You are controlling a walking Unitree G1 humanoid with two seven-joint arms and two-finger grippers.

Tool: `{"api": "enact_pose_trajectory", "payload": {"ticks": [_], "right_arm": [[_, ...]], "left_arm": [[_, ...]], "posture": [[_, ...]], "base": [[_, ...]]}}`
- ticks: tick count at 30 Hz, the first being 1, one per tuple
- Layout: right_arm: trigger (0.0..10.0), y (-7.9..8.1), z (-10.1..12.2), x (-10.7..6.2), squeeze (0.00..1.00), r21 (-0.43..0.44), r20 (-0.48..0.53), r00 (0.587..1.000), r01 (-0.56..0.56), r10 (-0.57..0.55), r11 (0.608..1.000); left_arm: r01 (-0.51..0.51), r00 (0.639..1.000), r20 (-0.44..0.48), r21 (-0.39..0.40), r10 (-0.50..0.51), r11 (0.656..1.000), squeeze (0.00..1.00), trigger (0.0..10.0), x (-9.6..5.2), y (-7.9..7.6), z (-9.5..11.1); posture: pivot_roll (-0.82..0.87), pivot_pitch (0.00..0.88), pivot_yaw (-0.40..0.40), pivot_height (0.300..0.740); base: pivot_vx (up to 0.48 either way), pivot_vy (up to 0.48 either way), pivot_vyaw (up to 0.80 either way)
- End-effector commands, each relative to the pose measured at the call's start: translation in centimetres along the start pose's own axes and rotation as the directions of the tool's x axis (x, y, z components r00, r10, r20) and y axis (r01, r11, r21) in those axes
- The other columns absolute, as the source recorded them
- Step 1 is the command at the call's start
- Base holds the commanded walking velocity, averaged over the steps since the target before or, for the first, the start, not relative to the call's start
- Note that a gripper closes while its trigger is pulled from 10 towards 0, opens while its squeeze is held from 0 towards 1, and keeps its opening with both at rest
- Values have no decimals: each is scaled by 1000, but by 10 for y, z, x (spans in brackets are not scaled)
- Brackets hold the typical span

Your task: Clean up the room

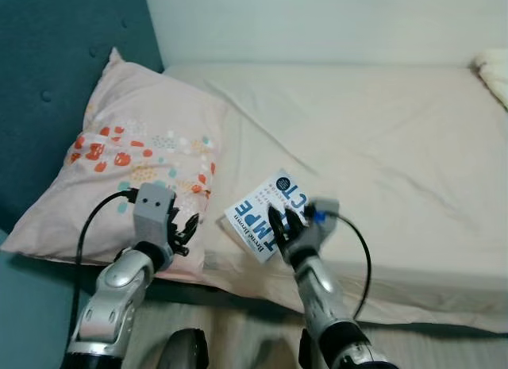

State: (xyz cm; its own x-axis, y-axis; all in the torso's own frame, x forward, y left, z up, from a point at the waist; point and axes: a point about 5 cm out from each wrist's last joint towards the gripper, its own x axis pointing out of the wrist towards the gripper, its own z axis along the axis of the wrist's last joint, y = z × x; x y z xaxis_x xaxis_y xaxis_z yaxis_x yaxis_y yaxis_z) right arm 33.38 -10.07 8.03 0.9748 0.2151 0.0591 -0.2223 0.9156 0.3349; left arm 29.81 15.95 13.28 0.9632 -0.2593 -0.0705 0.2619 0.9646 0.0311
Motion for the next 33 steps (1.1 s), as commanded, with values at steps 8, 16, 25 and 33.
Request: {"api": "enact_pose_trajectory", "payload": {"ticks": [8,16,25,33], "right_arm": [[10000,21,2,10,0,33,5,998,-56,56,998],[10000,21,2,10,0,33,5,998,-56,56,998],[10000,21,2,10,0,33,5,998,-56,56,998],[10000,21,2,10,0,33,5,998,-56,56,998]], "left_arm": [[10,1000,-11,10,-10,1000,0,10000,-3,2,-2],[10,1000,-11,10,-10,1000,0,10000,-3,2,-2],[10,1000,-11,10,-10,1000,0,10000,-3,2,-2],[10,1000,-11,10,-10,1000,0,10000,-3,2,-2]], "posture": [[74,96,15,609],[74,96,15,609],[74,96,15,609],[74,96,15,609]], "base": [[0,0,0],[0,0,0],[0,0,0],[0,0,0]]}}
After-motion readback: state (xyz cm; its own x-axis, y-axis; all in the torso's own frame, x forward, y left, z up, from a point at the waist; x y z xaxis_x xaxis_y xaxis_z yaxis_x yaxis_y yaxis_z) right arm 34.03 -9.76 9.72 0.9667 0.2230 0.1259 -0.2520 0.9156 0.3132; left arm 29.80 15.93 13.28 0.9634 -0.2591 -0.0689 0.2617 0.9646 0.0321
